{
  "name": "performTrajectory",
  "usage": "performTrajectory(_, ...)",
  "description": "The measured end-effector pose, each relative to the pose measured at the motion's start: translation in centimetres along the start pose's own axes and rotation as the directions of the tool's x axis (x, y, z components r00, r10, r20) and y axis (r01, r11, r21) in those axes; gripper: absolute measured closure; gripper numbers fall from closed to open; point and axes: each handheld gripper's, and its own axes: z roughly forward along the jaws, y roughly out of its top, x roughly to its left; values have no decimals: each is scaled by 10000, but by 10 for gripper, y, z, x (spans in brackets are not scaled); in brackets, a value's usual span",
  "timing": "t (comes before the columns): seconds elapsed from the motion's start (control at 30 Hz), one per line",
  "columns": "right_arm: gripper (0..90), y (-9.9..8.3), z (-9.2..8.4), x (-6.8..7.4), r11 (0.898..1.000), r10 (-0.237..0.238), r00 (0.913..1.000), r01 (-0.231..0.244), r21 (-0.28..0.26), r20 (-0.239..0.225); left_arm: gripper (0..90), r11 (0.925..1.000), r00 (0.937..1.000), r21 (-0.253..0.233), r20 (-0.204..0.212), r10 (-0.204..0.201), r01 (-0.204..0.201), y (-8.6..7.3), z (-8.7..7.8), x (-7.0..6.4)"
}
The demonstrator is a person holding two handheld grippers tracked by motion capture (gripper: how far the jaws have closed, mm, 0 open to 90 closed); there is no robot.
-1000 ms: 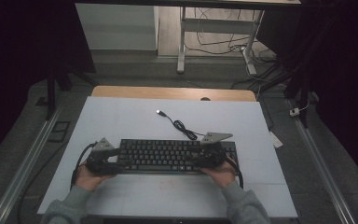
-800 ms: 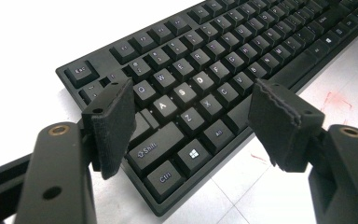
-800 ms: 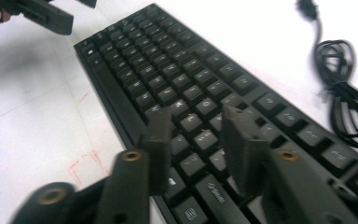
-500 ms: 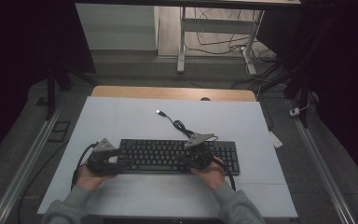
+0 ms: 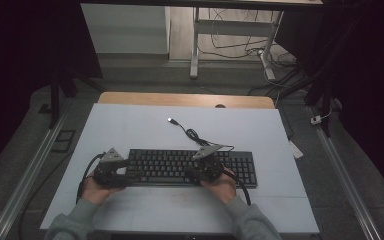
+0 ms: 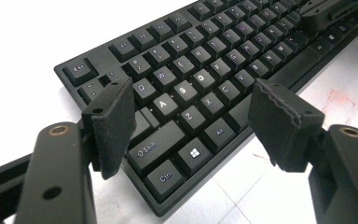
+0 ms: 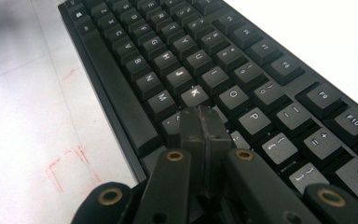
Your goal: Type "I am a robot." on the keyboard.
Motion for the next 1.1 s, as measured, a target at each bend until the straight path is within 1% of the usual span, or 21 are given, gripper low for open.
performTrajectory(0.07, 898, -1, 3, 1, 9999, -96, 9999, 95, 113, 75, 319, 10000, 10000, -17, -21, -12, 12, 0, 0, 0)
performTrajectory(0.1, 899, -1, 4, 2, 9995, -248, 9995, 245, 195, 188, 319, 10000, 10000, -24, -19, -17, 16, 0, 0, 0)
performTrajectory(0.23, 899, 0, 2, 4, 9994, -342, 9991, 339, 113, 243, 319, 10000, 10000, -15, -17, -10, 10, 0, 0, 0)
performTrajectory(0.3, 899, 0, -2, 3, 9994, -304, 9992, 309, -165, 271, 319, 10000, 10000, -35, -22, -8, 8, 0, -1, 0)
performTrajectory(0.37, 898, 1, -8, 1, 9980, -207, 9996, 219, -595, 202, 319, 10000, 10000, -27, -17, -22, 22, 0, -1, 1)
performTrajectory(0.6, 894, -2, -28, -5, 9932, 135, 9994, -98, -1162, 312, 318, 10000, 10000, -17, -18, 1, -1, -1, -1, -1)
performTrajectory(0.63, 861, -4, -30, -6, 9922, 174, 9995, -139, -1237, 277, 318, 10000, 10000, -26, -23, 21, -21, -1, -1, -1)
performTrajectory(0.7, 787, -7, -35, -8, 9912, 262, 9990, -214, -1308, 350, 318, 10000, 10000, -42, -23, -15, 15, -1, -1, -1)
performTrajectory(0.8, 681, -13, -45, -12, 9879, 455, 9971, -357, -1512, 614, 318, 10000, 10000, -52, -28, -20, 20, -1, -2, 0)
performTrajectory(0.87, 631, -16, -51, -15, 9855, 566, 9948, -420, -1645, 850, 318, 10000, 10000, -51, -28, -23, 23, -1, -2, 0)
performTrajectory(0.9, 610, -18, -54, -16, 9836, 609, 9941, -445, -1746, 896, 317, 10000, 10000, -50, -21, -31, 31, -1, -2, -1)
performTrajectory(0.93, 593, -20, -57, -18, 9837, 632, 9929, -448, -1740, 1012, 317, 10000, 10000, -53, -22, -28, 28, -1, -2, -1)
performTrajectory(1.1, 562, -34, -73, -25, 9821, 801, 9877, -551, -1800, 1342, 316, 10000, 10000, -51, -25, -5, 5, -1, -2, -1)
